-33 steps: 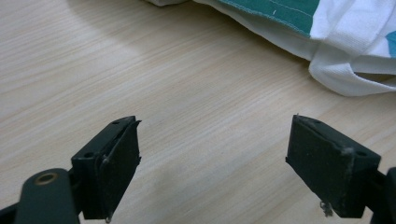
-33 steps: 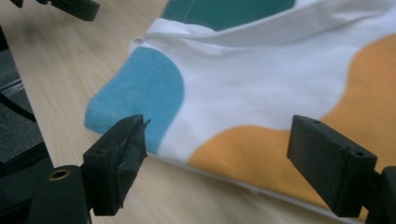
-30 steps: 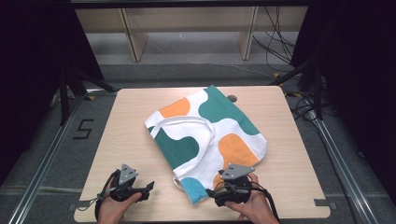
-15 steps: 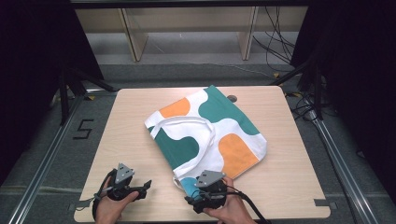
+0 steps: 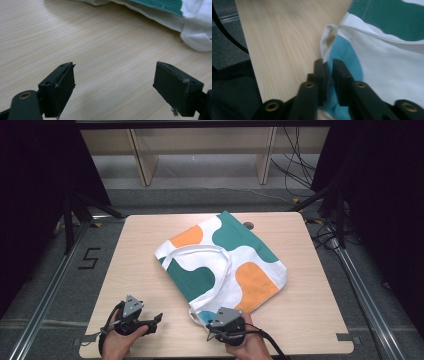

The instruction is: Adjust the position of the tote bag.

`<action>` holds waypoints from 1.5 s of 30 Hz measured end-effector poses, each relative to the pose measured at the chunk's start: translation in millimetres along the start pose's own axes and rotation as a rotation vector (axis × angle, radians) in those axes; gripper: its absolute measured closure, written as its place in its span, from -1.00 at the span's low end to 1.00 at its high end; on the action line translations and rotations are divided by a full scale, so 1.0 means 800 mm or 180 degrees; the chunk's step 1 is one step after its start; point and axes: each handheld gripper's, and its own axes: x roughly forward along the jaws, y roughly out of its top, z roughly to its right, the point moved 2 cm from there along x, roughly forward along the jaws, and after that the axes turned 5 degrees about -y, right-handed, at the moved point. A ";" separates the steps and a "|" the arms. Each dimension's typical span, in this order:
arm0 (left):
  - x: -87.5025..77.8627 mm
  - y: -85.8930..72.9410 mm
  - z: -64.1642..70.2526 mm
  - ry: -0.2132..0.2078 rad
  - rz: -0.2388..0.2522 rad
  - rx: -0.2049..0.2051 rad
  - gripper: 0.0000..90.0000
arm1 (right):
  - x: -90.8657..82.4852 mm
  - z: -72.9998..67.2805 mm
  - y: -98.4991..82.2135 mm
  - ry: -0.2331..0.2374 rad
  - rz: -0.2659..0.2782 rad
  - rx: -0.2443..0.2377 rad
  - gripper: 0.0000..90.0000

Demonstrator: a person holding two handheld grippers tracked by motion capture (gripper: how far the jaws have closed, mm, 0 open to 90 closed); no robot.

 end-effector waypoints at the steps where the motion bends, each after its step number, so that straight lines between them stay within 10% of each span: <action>1: 0.001 0.000 0.001 0.0013 0.0040 -0.0072 -0.64 | -0.007 0.005 -0.004 -0.0048 -0.0003 -0.0040 0.94; 13: 0.002 -0.003 -0.004 0.0064 0.0064 -0.0167 -0.63 | -0.085 0.062 -0.073 -0.0226 -0.0085 0.0240 0.99; 27: 0.018 0.009 0.004 -0.0024 -0.0045 0.0004 -0.60 | -0.147 0.136 -0.136 -0.0696 -0.0058 0.0571 0.99; 30: 0.025 0.015 0.015 -0.0063 -0.0089 0.0212 -0.58 | -0.148 0.146 -0.145 -0.0733 -0.0044 0.0516 0.99; 45: 0.064 0.043 0.018 -0.0013 -0.0083 0.0322 -0.50 | -0.143 0.134 -0.165 -0.0851 -0.0278 0.0752 0.34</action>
